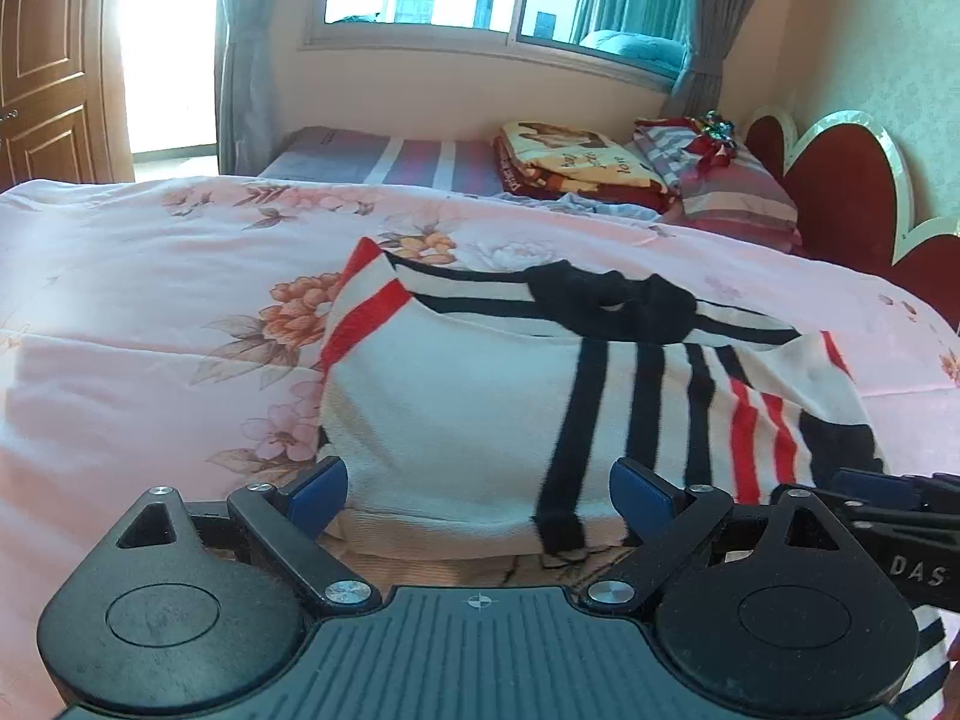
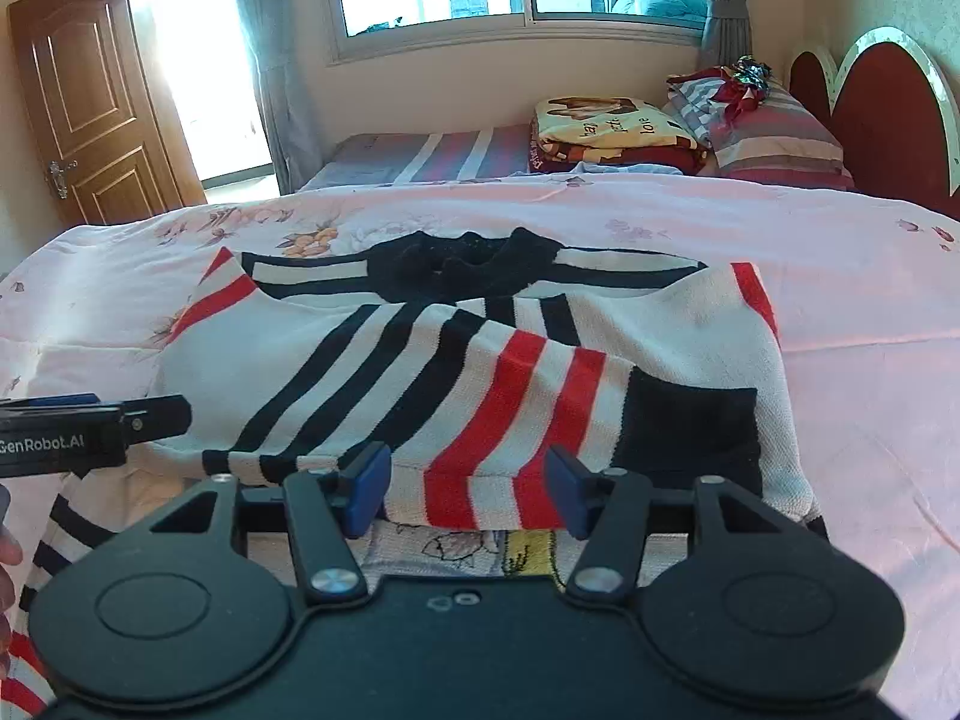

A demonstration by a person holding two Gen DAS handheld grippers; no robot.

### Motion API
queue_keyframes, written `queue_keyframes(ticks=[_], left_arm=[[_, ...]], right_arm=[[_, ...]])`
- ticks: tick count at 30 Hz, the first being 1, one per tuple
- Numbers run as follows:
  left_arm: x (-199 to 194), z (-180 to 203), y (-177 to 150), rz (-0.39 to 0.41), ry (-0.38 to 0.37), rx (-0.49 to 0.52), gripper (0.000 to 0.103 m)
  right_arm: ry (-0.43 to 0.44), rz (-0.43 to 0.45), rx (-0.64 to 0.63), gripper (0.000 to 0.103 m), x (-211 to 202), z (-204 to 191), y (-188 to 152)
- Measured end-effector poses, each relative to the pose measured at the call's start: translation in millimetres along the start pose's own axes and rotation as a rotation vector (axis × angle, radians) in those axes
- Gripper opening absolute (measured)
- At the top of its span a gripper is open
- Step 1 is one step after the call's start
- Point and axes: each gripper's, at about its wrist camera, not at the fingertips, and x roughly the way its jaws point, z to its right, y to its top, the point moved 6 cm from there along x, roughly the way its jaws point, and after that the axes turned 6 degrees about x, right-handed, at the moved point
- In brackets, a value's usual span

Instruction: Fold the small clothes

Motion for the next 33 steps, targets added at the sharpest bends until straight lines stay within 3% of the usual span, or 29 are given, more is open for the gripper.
queue_keyframes(ticks=[4,8,10,12,15,17,20,24,28,33], left_arm=[[1.3,21.1,-17.1,-0.035,-0.044,0.022,0.094],[14.5,26.8,-52.2,-0.11,-0.03,0.055,0.094],[16.4,24.6,-66.2,-0.067,0.005,0.139,0.094],[13.4,20.2,-72.5,-0.039,0.038,0.199,0.103],[8.8,-0.6,-71.6,-0.067,0.045,0.148,0.103],[5.0,-14.4,-73.9,-0.074,0.059,0.136,0.103],[-1.1,-28.2,-79.2,-0.083,0.072,0.101,0.103],[-12.6,-27.6,-80.8,-0.117,0.117,0.029,0.103],[-40.5,-3.4,-76.7,-0.084,0.06,0.015,0.103],[-38.7,25.7,-85.8,-0.101,0.012,0.048,0.103]], right_arm=[[0.012,-0.02,-0.042,0.053,-0.7,-8.3,-10.8],[0.025,-0.076,-0.069,0.046,3.0,-9.2,-33.0],[0.006,-0.104,-0.102,0.045,8.2,-3.0,-46.1],[-0.019,-0.087,-0.16,0.044,8.3,6.0,-53.9],[-0.108,-0.066,-0.18,0.047,0.3,34.6,-52.2],[-0.095,-0.069,-0.118,0.049,-4.2,63.9,-51.2],[-0.154,-0.054,-0.115,0.049,-14.5,91.2,-53.0],[-0.157,-0.06,-0.053,0.05,-20.8,102.8,-53.2],[-0.041,-0.031,-0.003,0.046,-38.0,75.1,-47.5],[0.091,-0.05,-0.068,0.042,-41.3,6.3,-59.4]])
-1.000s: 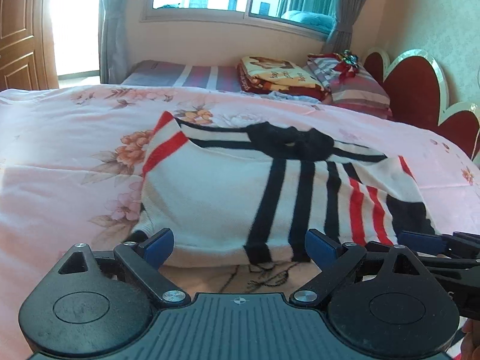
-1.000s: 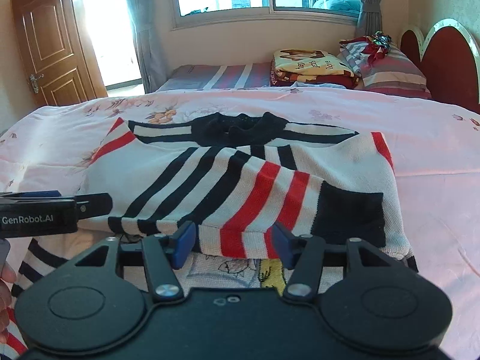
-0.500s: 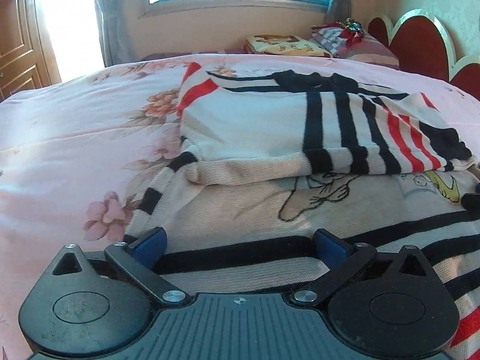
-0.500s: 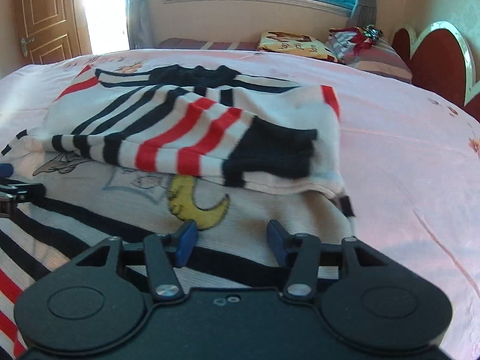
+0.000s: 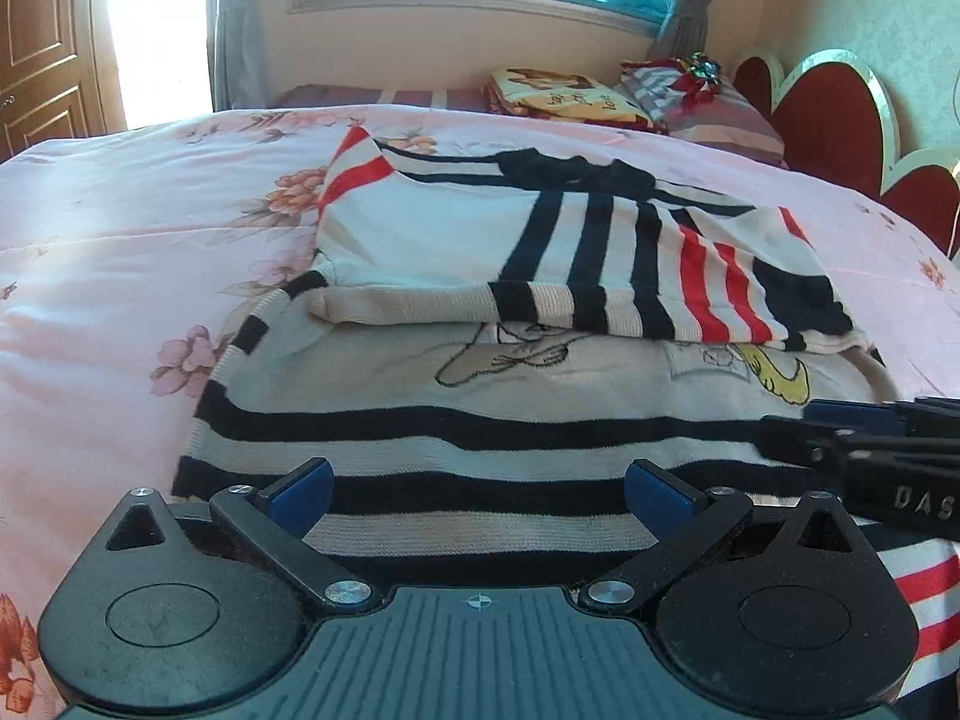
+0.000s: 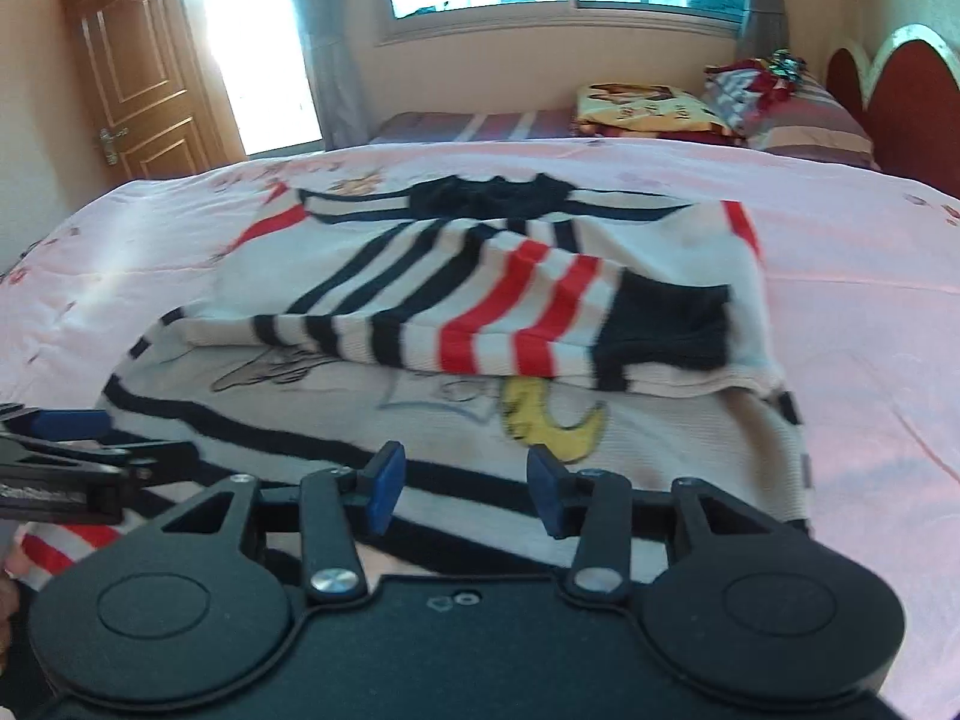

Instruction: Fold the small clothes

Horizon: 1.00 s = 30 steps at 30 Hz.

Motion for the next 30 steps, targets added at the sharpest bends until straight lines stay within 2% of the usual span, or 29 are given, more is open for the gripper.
queue_keyframes(ticks=[2,3,6,8,12,16,19,21,23,27,30], left_arm=[[6.9,-2.8,-8.2,-0.019,0.02,0.012,0.103],[11.5,-7.7,-14.0,-0.037,0.028,0.018,0.103],[7.2,-20.2,-28.1,-0.002,0.035,0.1,0.103],[-0.2,-32.5,-34.9,0.0,0.016,0.091,0.103],[-15.3,-55.6,-52.9,0.019,-0.006,0.089,0.103],[-26.4,-58.6,-62.4,0.033,-0.006,0.127,0.103],[-33.9,-67.2,-65.9,-0.002,0.008,0.052,0.103],[-43.1,-67.5,-66.9,0.005,-0.012,0.021,0.103],[-53.6,-60.2,-65.0,0.037,-0.03,0.036,0.103],[-57.5,-34.7,-57.9,0.047,-0.1,0.045,0.103],[-51.3,-16.9,-57.9,0.043,-0.112,0.073,0.103]], right_arm=[[0.024,-0.026,-0.029,0.042,5.5,-23.5,-8.1],[0.012,-0.033,-0.042,0.037,8.0,-30.2,-12.4],[-0.041,-0.064,-0.075,0.037,14.7,-33.3,-27.6],[-0.095,-0.053,-0.1,0.037,7.9,-22.1,-40.0],[-0.196,-0.039,-0.059,0.037,-20.7,16.3,-57.3],[-0.309,-0.032,-0.023,0.037,-41.9,43.4,-67.8],[-0.337,-0.04,0.075,0.038,-50.0,50.6,-69.9],[-0.318,-0.022,0.102,0.039,-58.0,39.5,-67.3],[-0.277,0.001,0.102,0.04,-64.9,20.9,-64.7],[-0.198,0.017,0.048,0.04,-61.6,-27.0,-59.2],[-0.164,-0.004,0.001,0.041,-50.4,-56.5,-62.0]])
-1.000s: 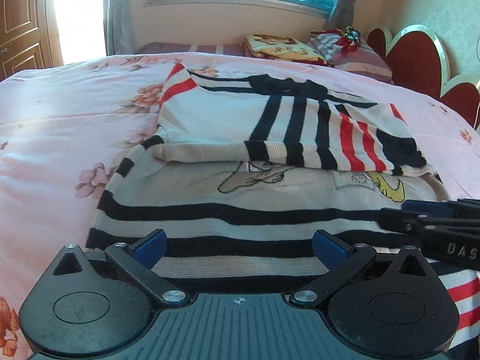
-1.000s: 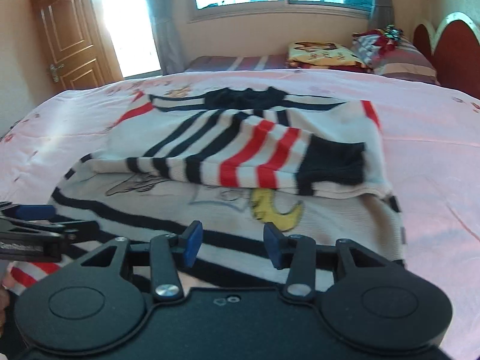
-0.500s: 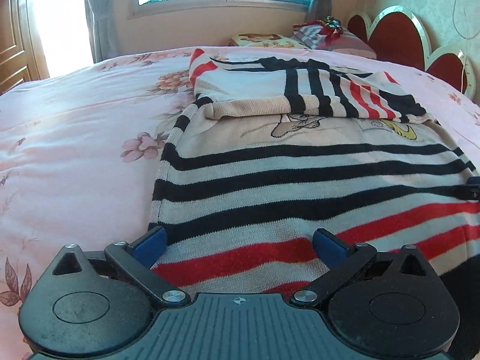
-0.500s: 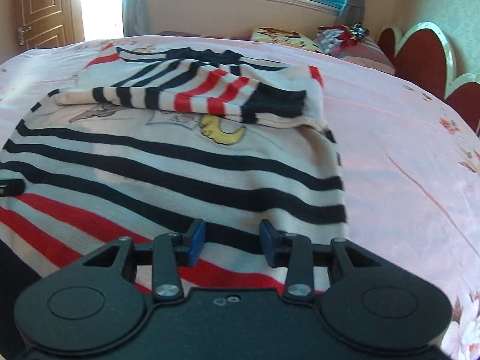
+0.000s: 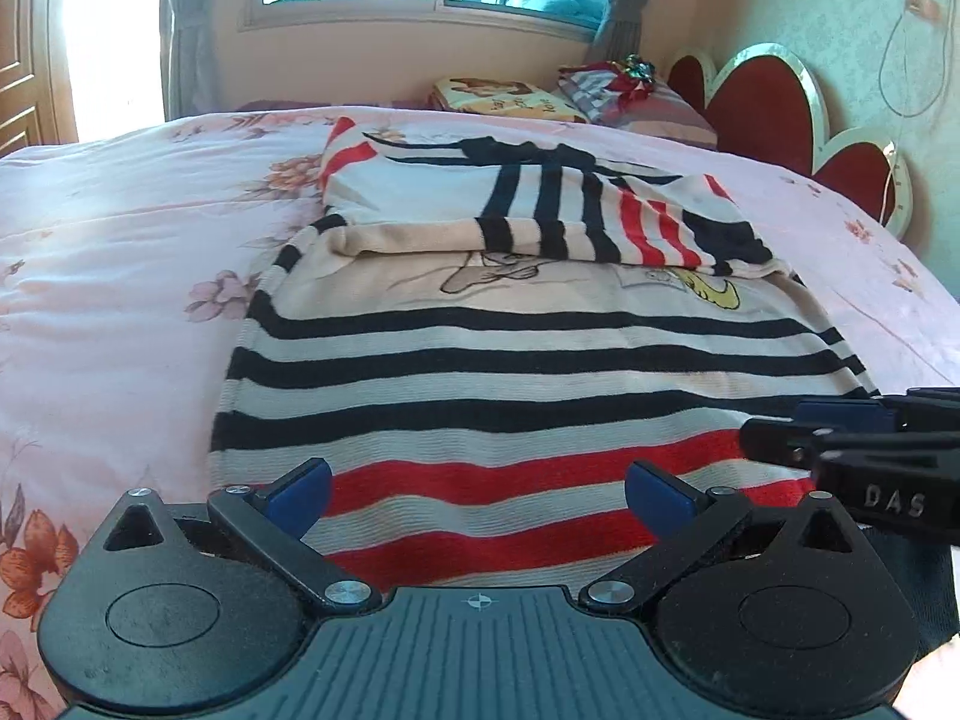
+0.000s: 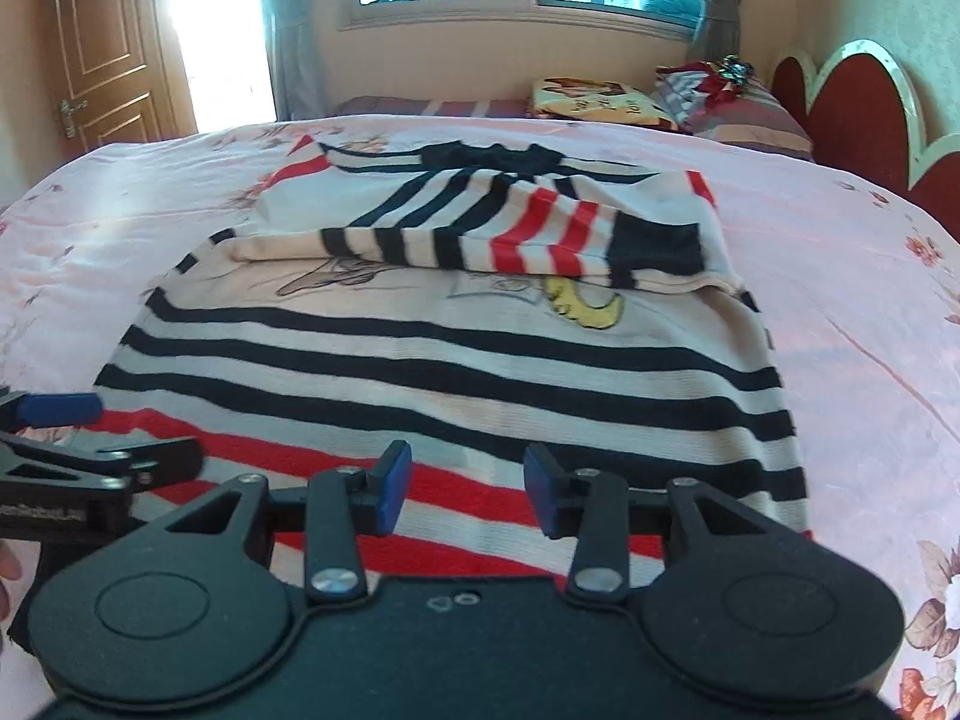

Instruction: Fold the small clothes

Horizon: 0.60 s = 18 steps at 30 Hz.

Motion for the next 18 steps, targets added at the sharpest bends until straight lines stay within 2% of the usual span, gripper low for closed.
queue_keyframes(ticks=[4,6,13,18], left_arm=[[10.4,6.7,-18.2,-0.06,0.014,0.056,0.103],[4.0,6.3,-29.1,-0.034,0.029,0.12,0.103],[-15.5,-7.8,-45.5,-0.025,0.028,0.106,0.103],[-19.5,-10.0,-47.1,-0.054,0.034,0.078,0.103]], right_arm=[[-0.007,-0.045,-0.022,0.04,8.1,-8.9,-17.2],[-0.033,-0.072,-0.025,0.04,10.0,1.7,-31.7],[-0.077,-0.037,0.012,0.042,-18.3,48.6,-59.4],[-0.11,-0.037,0.027,0.043,-26.6,59.2,-65.2]])
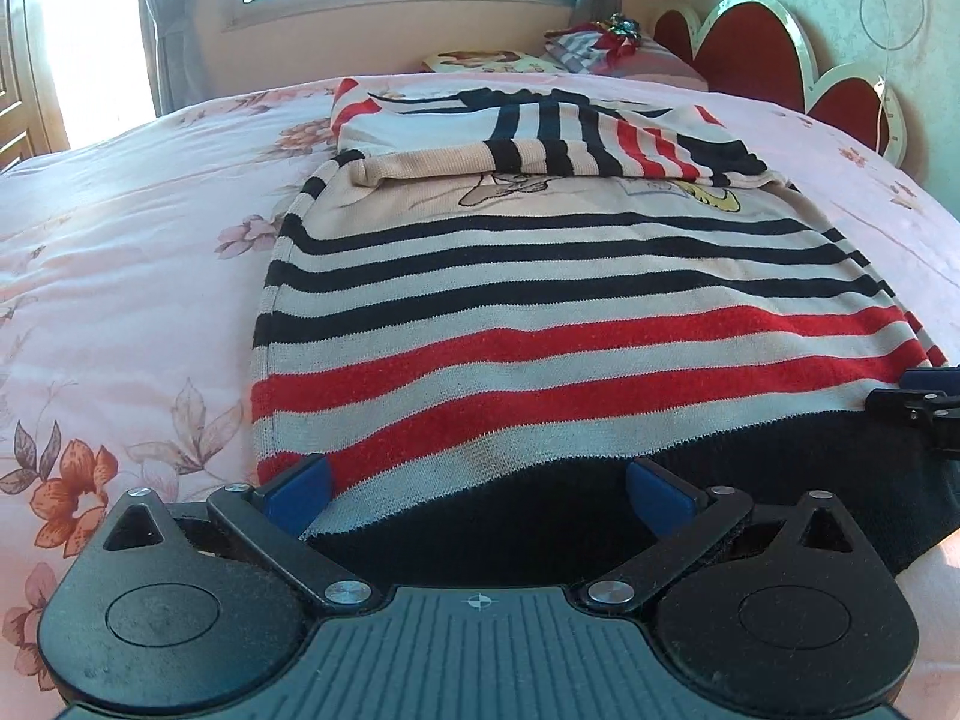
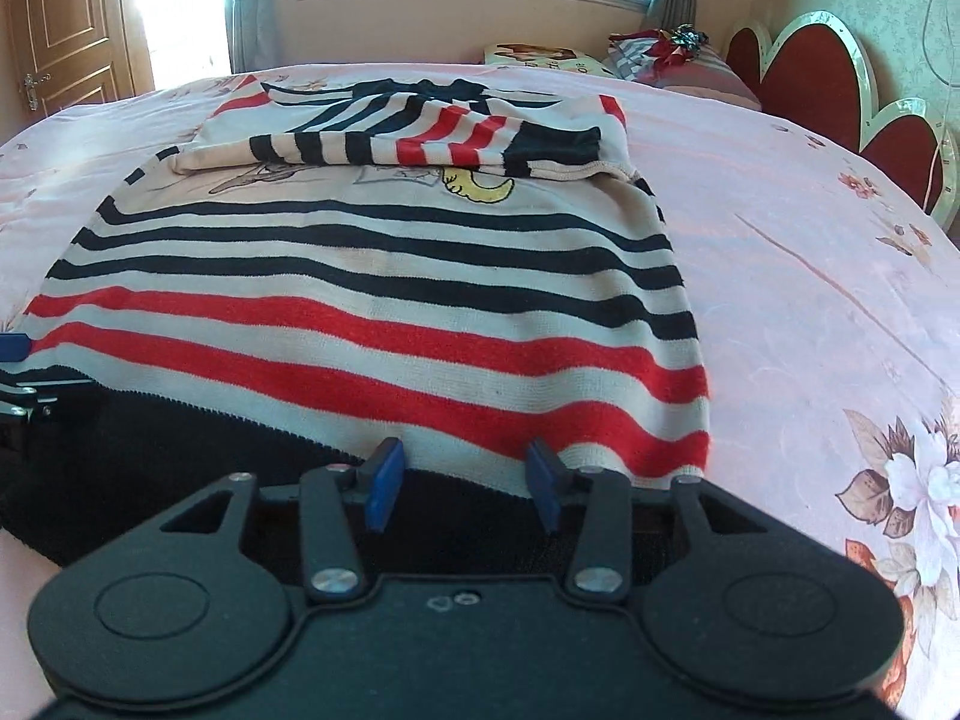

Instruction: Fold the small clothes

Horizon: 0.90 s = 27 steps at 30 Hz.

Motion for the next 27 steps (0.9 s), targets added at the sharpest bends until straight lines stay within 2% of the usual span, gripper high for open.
queue_keyframes(ticks=[3,7,11,14,16,23,27], left_arm=[[-5.4,1.4,-0.6,-0.014,0.004,-0.011,0.103],[-14.4,5.2,0.1,-0.019,-0.009,-0.042,0.103],[-19.6,8.0,-5.0,-0.018,-0.018,-0.04,0.103],[-16.4,10.4,-15.9,-0.02,-0.007,0.0,0.103],[-18.0,13.8,-18.9,-0.004,0.004,0.035,0.103],[-27.9,9.9,-23.1,-0.016,-0.008,0.018,0.103],[-33.9,-1.7,-28.6,-0.035,-0.018,-0.062,0.103]], right_arm=[[-0.013,-0.011,0.01,0.044,-6.0,-5.7,3.1],[0.046,0.016,0.023,0.047,-18.6,-22.0,9.0],[0.067,0.002,0.026,0.048,-21.0,-30.2,4.3],[0.046,-0.032,0.004,0.049,-16.3,-30.3,-10.7],[0.037,-0.02,0.0,0.052,-14.9,-26.5,-20.3],[0.011,-0.025,-0.006,0.057,-23.3,-18.5,-26.1],[0.007,-0.034,0.013,0.057,-28.2,-13.3,-28.7]])
